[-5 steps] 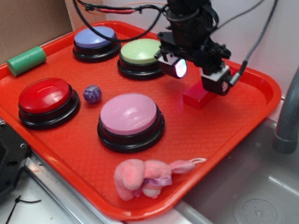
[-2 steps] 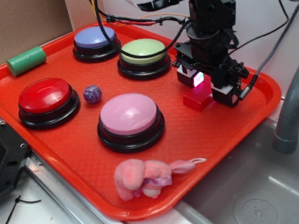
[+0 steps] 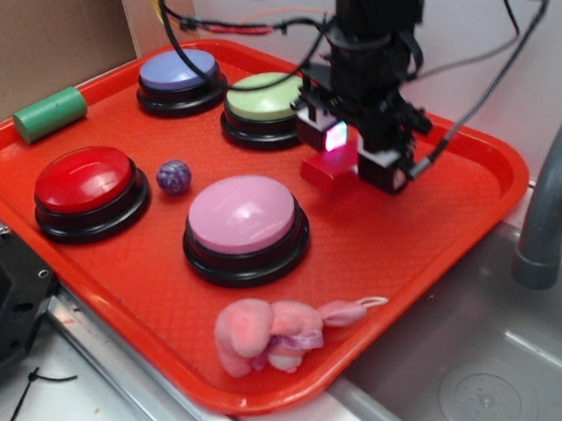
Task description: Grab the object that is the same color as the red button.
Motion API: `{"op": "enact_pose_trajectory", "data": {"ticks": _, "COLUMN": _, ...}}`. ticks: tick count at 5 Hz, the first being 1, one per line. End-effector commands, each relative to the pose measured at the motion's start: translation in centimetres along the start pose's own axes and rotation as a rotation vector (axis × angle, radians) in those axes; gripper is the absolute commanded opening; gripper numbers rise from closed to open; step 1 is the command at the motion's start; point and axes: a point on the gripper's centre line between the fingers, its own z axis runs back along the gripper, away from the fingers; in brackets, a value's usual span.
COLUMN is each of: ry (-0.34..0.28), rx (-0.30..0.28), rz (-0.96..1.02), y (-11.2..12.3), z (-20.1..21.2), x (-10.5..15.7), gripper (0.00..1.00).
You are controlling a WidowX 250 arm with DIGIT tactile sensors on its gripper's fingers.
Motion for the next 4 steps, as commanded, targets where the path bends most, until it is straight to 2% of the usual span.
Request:
{"op": "enact_pose_trajectory", "data": {"ticks": 1, "ry": -0.169, "rx": -0.065, "rz": 0.097, "y": 6.2, "z": 11.3, "x": -1.4, "gripper": 0.00}}
{"op": "enact_pose_trajectory", "data": {"ticks": 2, "ry": -0.245, "rx": -0.132, "rz": 0.243, "y": 10.4, "z": 14.7, "x": -4.1, "gripper": 0.00}}
{"op": "enact_pose_trajectory", "data": {"ticks": 3, "ry": -0.285, "rx": -0.119, "rz": 0.308, "y": 12.5, "z": 16.0, "x": -5.6, "gripper": 0.00}}
{"op": "enact_pose_trajectory", "data": {"ticks": 4, "ry": -0.275, "rx": -0.134, "rz": 0.329, "y": 13.5, "z": 16.4, "x": -6.3, "gripper": 0.00}}
